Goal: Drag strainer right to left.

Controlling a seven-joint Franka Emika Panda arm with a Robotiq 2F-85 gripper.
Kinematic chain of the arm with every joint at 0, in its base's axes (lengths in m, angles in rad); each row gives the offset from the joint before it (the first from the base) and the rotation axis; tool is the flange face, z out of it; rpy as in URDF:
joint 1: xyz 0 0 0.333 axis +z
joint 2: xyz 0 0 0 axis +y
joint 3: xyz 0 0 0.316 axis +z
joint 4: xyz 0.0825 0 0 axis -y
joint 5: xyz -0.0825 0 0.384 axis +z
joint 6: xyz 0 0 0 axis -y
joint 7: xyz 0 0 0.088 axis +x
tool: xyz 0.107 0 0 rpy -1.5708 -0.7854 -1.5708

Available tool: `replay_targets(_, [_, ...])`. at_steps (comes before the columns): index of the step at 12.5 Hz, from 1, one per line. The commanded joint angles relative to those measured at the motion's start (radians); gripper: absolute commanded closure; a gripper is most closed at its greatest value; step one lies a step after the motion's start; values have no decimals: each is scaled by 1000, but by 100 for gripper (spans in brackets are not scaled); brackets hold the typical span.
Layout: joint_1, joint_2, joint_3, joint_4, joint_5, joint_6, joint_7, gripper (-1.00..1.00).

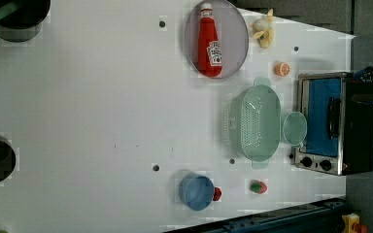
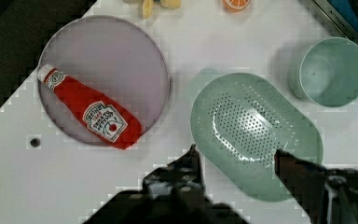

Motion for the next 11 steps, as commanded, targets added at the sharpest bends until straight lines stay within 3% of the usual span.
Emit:
replay_targets(1, [2,-562,-78,-385,-25,-175,97,-60])
replay_targets(3, [2,-558,-78,-387,-25,-173,97,-99])
replay_targets(7, [2,-488,-76,-424,-25,-82,107,-100])
replay_targets(11, [2,-351,-76,-548,-25,174,202,-100])
